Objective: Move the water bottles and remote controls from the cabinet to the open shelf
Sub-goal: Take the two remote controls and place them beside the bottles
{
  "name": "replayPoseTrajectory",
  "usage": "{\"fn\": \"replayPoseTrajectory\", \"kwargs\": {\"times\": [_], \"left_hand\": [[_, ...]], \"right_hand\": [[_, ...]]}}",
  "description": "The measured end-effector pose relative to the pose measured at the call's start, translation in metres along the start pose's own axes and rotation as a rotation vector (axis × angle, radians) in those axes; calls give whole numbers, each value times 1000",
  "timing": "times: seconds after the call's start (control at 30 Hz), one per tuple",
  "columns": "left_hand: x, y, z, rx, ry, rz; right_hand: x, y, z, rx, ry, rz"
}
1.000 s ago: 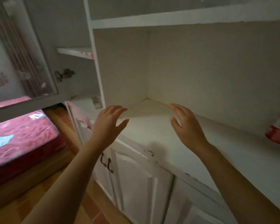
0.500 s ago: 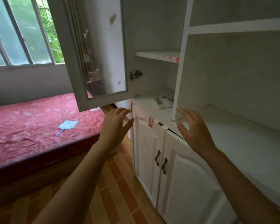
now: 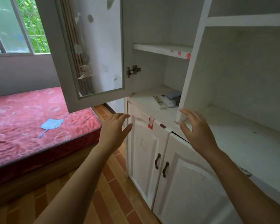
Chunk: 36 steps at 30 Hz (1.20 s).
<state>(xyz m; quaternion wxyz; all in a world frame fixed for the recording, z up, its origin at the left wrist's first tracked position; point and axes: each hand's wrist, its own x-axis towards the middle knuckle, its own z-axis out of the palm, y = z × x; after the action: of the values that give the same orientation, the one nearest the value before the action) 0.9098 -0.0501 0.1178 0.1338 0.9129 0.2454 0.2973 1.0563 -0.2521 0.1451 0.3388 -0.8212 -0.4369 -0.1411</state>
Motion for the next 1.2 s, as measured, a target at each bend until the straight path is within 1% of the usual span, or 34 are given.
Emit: {"fn": "replayPoseTrajectory", "kwargs": {"times": [0.23,0.37,0.5,0.6,0.7,0.9,1.03,1.2], "left_hand": [[75,-27,34,-29,-20,45],[119,-37,57,-57,-57,48],[153,-48,80,-66,-91,64],[177,-60,93,-83,-143,71],[200,-66,106,-119,-162,105],[245,-77,132,-193,-229,207],[271,-83,146,-229,-282,298],[298,-90,170,-272,-370,358]], "right_hand": [[46,24,41,32,30,61],[78,32,68,44,3,74],[107,30,85,65,10,82],[122,32,97,48,-14,92],[133,36,109,17,-37,116],[147,40,129,-46,-39,245],[159,39,139,-84,13,357],[174,46,153,-145,41,507]]}}
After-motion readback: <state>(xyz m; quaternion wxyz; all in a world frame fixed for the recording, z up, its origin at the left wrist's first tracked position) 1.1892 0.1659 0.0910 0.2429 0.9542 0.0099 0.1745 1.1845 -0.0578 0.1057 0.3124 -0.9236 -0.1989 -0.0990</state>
